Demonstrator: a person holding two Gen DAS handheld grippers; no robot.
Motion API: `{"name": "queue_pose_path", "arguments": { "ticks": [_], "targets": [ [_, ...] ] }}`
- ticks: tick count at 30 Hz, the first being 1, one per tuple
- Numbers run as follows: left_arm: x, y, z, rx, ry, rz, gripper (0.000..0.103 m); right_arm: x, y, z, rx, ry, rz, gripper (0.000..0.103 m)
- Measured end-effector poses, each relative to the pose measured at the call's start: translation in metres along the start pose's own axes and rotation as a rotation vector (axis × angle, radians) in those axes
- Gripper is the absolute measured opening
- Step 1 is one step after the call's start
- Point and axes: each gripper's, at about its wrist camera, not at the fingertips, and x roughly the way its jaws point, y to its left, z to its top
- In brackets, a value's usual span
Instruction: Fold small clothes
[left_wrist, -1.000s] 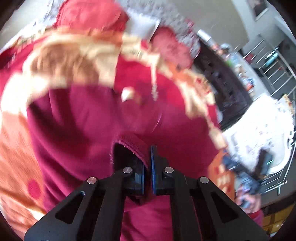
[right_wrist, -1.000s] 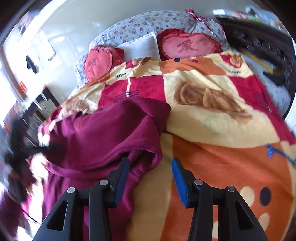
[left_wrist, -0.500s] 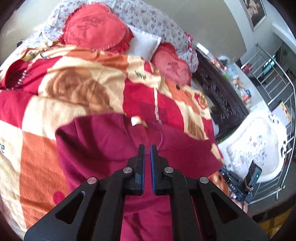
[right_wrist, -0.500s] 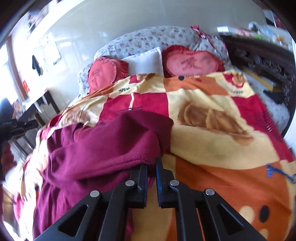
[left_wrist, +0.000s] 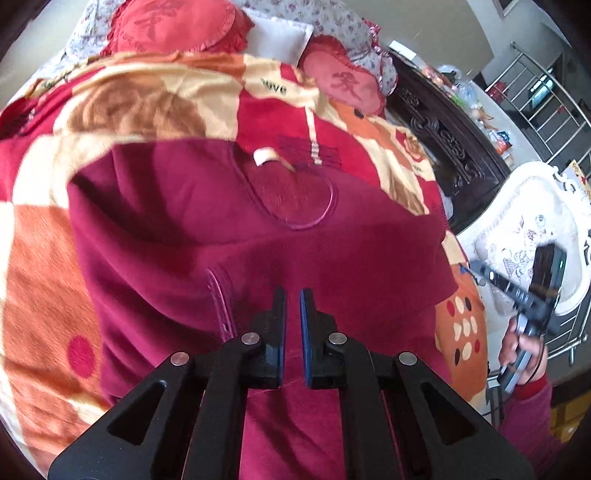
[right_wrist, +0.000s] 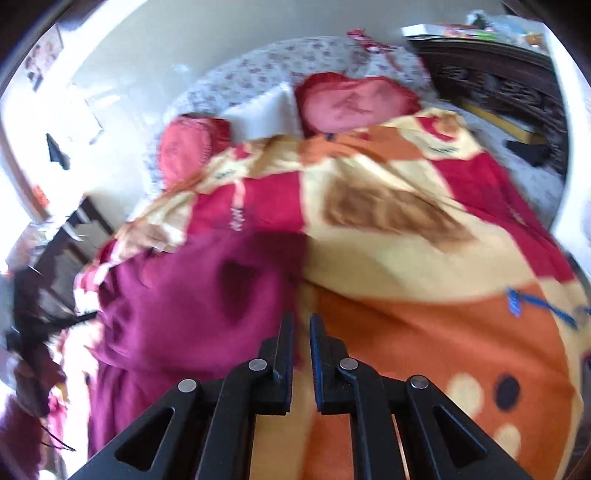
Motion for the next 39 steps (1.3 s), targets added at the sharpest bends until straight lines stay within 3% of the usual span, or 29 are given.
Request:
{"name": "queue_pose_path", "arguments": {
  "ticks": [3, 6, 8, 11, 16, 18, 20, 21, 26, 30, 33, 39],
  "targets": [
    [0.015, -0.001, -0.006, -0.008, 0.028, 0.025, 0.004, 0.031, 0.017, 0.015, -0.025, 0.043, 0.052, 0.007],
    [0.031, 0.003, -0.009, -0.021, 0.050, 0.058, 0.004, 0.072, 0.025, 0.028, -0.065, 0.081, -0.008, 0.007],
    [0.043, 0.008, -0.010, -0.047, 0.076, 0.055, 0.004, 0.104, 0.014, 0.040, -0.016, 0.112, -0.034, 0.007],
    [0.040, 0.014, -0.008, -0.073, 0.062, 0.050, 0.004, 0.128, -0.002, 0.047, 0.085, 0.139, 0.021, 0.006],
    [0.016, 0.022, -0.009, -0.067, 0.015, 0.072, 0.004, 0.086, -0.005, 0.039, 0.086, 0.091, 0.035, 0.007],
    [0.010, 0.029, -0.012, -0.100, 0.008, 0.041, 0.012, 0.069, -0.001, 0.031, 0.046, 0.085, -0.003, 0.008],
    [0.009, 0.035, -0.015, -0.130, 0.008, 0.015, 0.052, 0.054, 0.001, 0.019, 0.032, 0.076, 0.004, 0.009],
    [0.008, 0.038, -0.016, -0.150, -0.004, 0.008, 0.057, 0.049, 0.002, 0.013, 0.040, 0.077, 0.022, 0.011],
    [0.011, 0.036, -0.013, -0.188, -0.030, -0.035, 0.058, 0.040, 0.007, -0.006, 0.085, 0.085, 0.078, 0.028],
    [0.020, 0.024, -0.011, -0.162, -0.025, -0.044, 0.058, 0.032, 0.016, -0.010, 0.072, 0.072, 0.092, 0.029],
    [0.038, 0.020, -0.010, -0.156, 0.025, -0.006, 0.058, 0.029, 0.016, -0.010, 0.086, 0.067, 0.113, 0.030],
    [0.037, 0.013, -0.016, -0.152, 0.011, 0.076, 0.058, 0.021, 0.016, -0.013, 0.081, 0.060, 0.114, 0.030]
  ]
}}
